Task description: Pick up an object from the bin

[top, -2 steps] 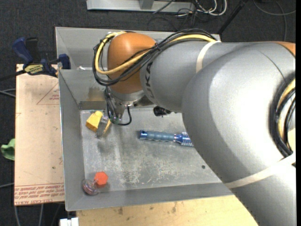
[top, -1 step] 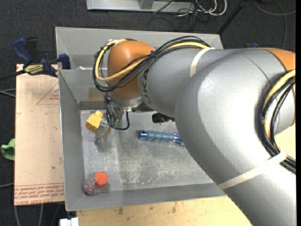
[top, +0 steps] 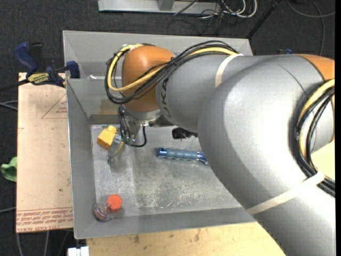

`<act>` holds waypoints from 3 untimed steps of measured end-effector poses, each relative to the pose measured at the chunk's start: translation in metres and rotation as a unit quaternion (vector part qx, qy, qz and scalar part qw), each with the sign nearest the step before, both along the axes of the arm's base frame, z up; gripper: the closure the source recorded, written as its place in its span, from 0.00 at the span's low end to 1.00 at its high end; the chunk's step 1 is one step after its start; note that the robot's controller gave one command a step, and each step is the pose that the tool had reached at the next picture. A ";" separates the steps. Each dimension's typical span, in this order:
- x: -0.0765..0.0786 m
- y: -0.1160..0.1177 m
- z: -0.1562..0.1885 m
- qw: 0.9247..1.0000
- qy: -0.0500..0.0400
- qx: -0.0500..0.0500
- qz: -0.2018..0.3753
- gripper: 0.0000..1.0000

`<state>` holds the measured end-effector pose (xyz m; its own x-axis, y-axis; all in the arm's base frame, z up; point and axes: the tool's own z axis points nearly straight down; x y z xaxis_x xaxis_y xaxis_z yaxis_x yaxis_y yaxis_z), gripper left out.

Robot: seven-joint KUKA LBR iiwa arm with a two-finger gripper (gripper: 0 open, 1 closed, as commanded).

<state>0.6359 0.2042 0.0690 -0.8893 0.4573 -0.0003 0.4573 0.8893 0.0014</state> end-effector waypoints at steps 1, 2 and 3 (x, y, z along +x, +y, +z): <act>0.000 0.000 0.000 1.000 0.000 0.000 0.000 1.00; 0.002 0.001 0.083 1.000 -0.004 0.002 0.001 1.00; 0.003 0.002 0.093 1.000 -0.001 0.001 0.002 1.00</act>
Offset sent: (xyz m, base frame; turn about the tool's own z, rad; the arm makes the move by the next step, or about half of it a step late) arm 0.0000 0.0000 0.0000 0.0000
